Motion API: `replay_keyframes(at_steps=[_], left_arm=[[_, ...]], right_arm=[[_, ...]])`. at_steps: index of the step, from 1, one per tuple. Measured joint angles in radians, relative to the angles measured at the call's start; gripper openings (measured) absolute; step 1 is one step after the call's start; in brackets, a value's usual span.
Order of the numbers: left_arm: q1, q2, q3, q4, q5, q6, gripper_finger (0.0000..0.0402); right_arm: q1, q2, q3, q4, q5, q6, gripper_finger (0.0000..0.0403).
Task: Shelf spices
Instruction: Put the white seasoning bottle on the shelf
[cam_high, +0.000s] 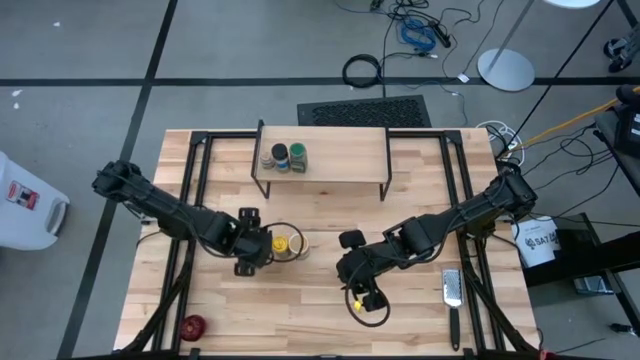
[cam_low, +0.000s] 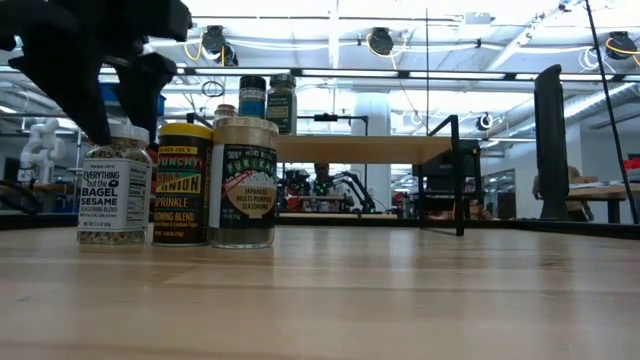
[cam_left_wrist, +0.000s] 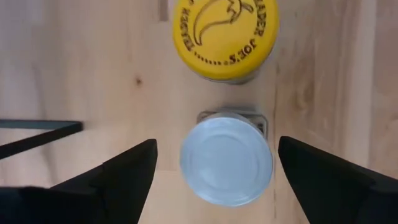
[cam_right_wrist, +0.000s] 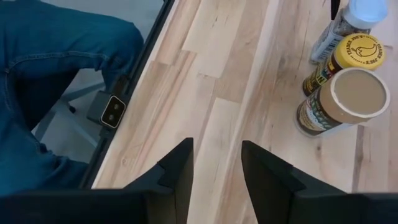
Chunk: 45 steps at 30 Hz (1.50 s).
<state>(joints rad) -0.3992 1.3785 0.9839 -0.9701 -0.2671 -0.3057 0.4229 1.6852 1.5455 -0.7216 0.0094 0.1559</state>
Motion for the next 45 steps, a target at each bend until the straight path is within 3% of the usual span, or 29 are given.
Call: replay_keyframes(at_steps=[4, 13, 18, 29, 34, 40, 45], left_arm=[[0.027, 0.0, -0.028, 0.029, 0.067, 0.047, 0.033], [0.065, -0.004, -0.048, 0.055, 0.106, 0.084, 0.0242], [0.065, -0.006, -0.046, 0.049, 0.138, 0.081, 0.021], [0.063, -0.069, 0.047, -0.115, 0.206, 0.019, 0.0214], [0.063, -0.15, 0.146, -0.18, 0.206, -0.007, 0.0214], [0.068, -0.197, 0.305, -0.183, 0.148, 0.009, 0.0214], [0.073, -0.189, 0.403, -0.147, 0.102, 0.066, 0.0214]], right_arm=[[0.0, 0.0, 0.0, 0.0, 0.0, -0.011, 0.0121], [0.0, 0.0, 0.0, -0.001, 0.001, -0.015, 0.0121], [0.0, 0.0, 0.0, -0.001, 0.066, -0.025, 0.0121], [-0.017, 0.0, 0.0, 0.028, 0.299, -0.012, 0.0121], [-0.034, 0.0, -0.001, 0.031, 0.307, 0.006, 0.0121], [-0.041, 0.0, -0.002, 0.058, 0.318, -0.027, 0.0121], [-0.074, 0.001, -0.002, 0.244, 0.414, -0.07, 0.0122]])
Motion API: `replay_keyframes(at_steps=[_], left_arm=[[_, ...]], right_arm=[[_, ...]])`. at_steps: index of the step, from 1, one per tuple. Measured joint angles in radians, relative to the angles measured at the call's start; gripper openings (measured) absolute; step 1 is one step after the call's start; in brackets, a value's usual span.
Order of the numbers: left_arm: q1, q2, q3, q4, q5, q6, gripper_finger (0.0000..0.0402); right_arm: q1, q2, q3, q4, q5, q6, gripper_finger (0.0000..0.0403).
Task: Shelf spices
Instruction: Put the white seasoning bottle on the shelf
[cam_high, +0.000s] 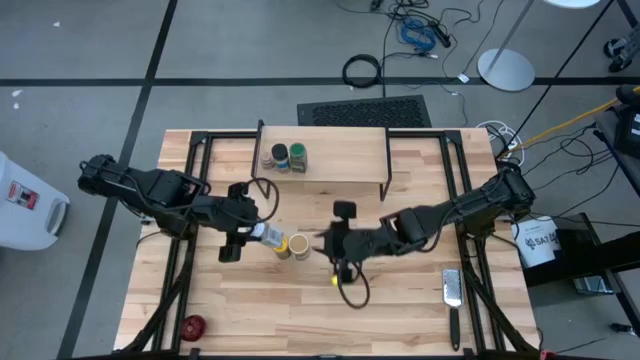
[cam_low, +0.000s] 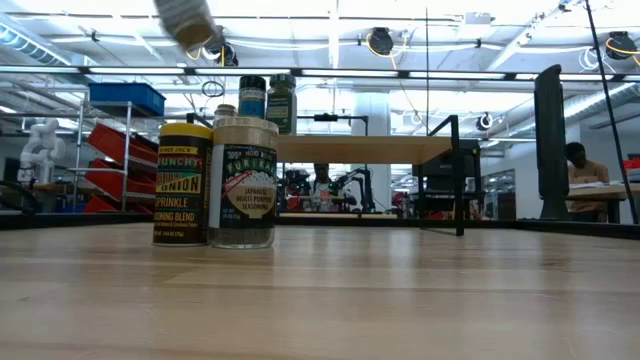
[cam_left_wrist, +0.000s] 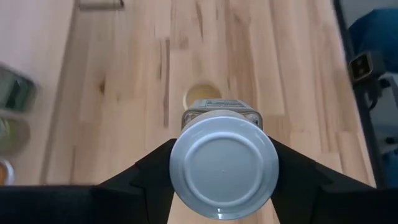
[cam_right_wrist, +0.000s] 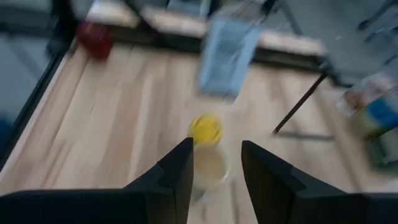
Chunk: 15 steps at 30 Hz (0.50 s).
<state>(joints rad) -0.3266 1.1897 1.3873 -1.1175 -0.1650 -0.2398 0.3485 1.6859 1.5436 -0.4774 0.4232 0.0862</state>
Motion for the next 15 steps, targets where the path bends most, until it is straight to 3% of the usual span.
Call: replay_keyframes(at_steps=[4, 11, 15], left_arm=[[0.0, 0.002, 0.016, 0.032, -0.021, 0.048, 0.0214], [0.006, 0.009, 0.016, 0.059, -0.124, 0.07, 0.0215], [0.037, 0.035, 0.016, 0.079, -0.128, 0.072, 0.0215]], right_arm=[[-0.054, 0.0, 0.0, 0.087, -0.006, -0.004, 0.0149], [-0.114, 0.037, 0.0, 0.171, -0.125, 0.001, 0.026], [-0.133, 0.083, 0.0, 0.26, -0.14, -0.028, 0.0313]])
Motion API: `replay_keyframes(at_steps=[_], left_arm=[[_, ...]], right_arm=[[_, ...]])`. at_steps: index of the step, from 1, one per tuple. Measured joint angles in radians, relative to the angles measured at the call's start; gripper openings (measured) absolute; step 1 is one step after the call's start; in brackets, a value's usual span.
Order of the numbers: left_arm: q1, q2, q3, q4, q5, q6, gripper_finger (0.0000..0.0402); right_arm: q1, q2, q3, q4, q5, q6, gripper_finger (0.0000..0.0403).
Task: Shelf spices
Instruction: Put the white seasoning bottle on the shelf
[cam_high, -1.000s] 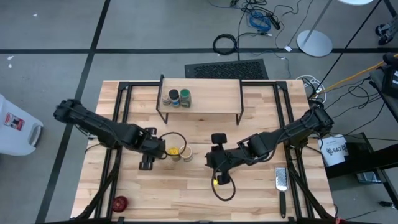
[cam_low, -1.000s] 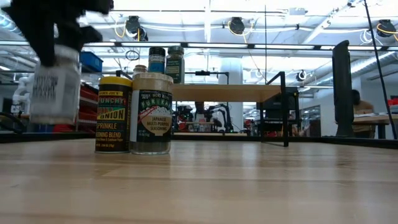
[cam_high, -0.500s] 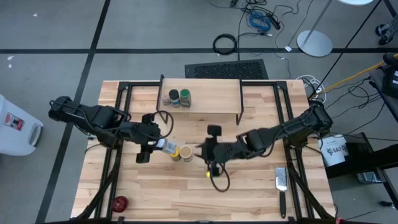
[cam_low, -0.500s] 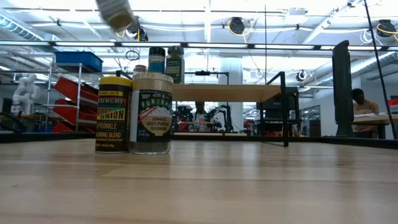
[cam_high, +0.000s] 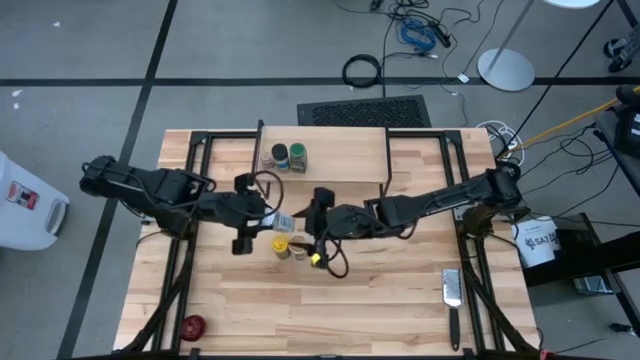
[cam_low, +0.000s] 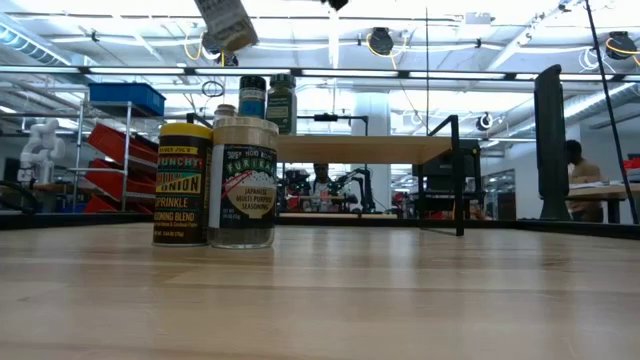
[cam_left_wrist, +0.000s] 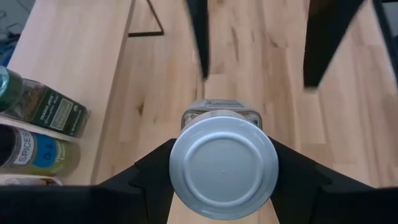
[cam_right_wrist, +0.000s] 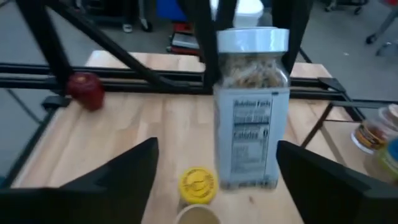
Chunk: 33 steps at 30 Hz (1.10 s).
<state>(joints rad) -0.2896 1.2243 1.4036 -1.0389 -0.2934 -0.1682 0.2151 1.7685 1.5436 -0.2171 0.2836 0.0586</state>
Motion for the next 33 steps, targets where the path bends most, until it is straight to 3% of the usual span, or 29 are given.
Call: replay_keyframes(at_steps=[5, 18, 33], left_arm=[[0.036, 0.045, 0.0, 0.006, 0.016, 0.03, 0.0215], [0.079, 0.092, 0.0, 0.085, 0.083, 0.08, 0.0215], [0.081, 0.092, 0.0, 0.079, 0.136, 0.097, 0.0215]], right_arm=[[-0.033, 0.028, 0.0, 0.032, 0.015, -0.001, 0.0345], [-0.046, 0.062, 0.002, 0.0, -0.002, -0.033, 0.0347], [-0.058, 0.074, 0.002, 0.011, -0.031, -0.047, 0.0261]])
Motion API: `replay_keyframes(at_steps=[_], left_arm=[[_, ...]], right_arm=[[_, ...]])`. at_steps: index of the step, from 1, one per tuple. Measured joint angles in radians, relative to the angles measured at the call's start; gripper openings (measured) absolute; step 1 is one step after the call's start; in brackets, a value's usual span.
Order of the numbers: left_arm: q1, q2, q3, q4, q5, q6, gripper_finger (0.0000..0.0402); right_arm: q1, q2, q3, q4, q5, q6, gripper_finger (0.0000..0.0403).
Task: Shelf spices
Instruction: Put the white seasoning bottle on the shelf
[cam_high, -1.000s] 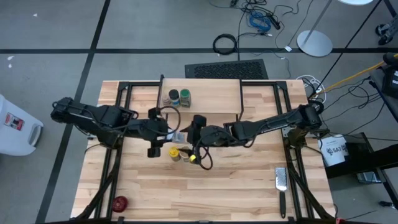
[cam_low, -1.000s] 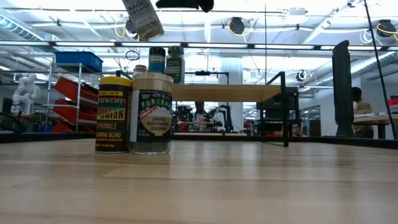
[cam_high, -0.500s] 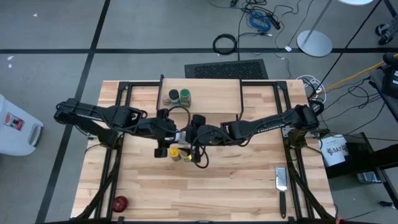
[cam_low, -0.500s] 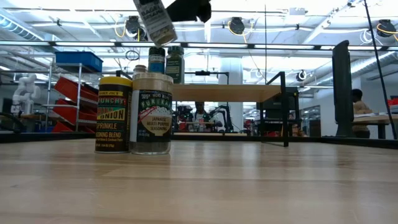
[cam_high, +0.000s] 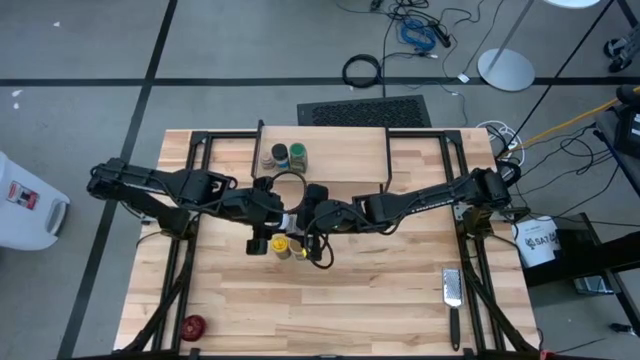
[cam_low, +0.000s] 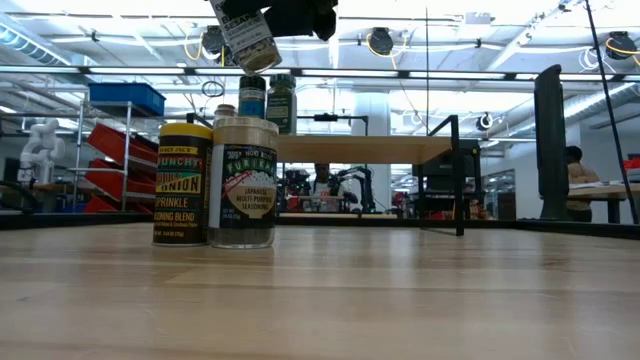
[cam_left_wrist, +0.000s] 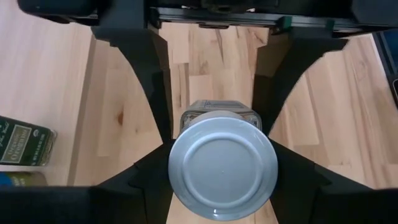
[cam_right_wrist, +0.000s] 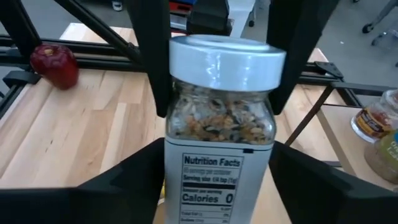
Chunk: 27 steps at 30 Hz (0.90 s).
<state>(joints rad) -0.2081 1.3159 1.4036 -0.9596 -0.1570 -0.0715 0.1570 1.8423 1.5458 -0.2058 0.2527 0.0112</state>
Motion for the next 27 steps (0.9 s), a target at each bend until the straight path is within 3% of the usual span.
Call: replay_keyframes(at_steps=[8, 14, 20, 27], left_arm=[[-0.001, 0.0, 0.0, -0.001, -0.008, 0.021, 0.0215], [-0.001, 0.0, 0.0, 0.011, -0.015, 0.028, 0.0227], [-0.005, -0.013, 0.0, 0.087, -0.039, 0.058, 0.0293], [-0.005, -0.088, 0.027, 0.121, -0.226, 0.087, 0.0334]], right_arm=[[-0.002, 0.0, 0.0, 0.0, -0.026, -0.01, 0.0186], [-0.004, -0.001, 0.0, -0.002, -0.028, -0.024, 0.0186], [-0.015, 0.0, -0.002, -0.041, -0.033, -0.033, 0.0199], [-0.034, -0.027, -0.002, -0.093, -0.032, -0.033, 0.0189]])
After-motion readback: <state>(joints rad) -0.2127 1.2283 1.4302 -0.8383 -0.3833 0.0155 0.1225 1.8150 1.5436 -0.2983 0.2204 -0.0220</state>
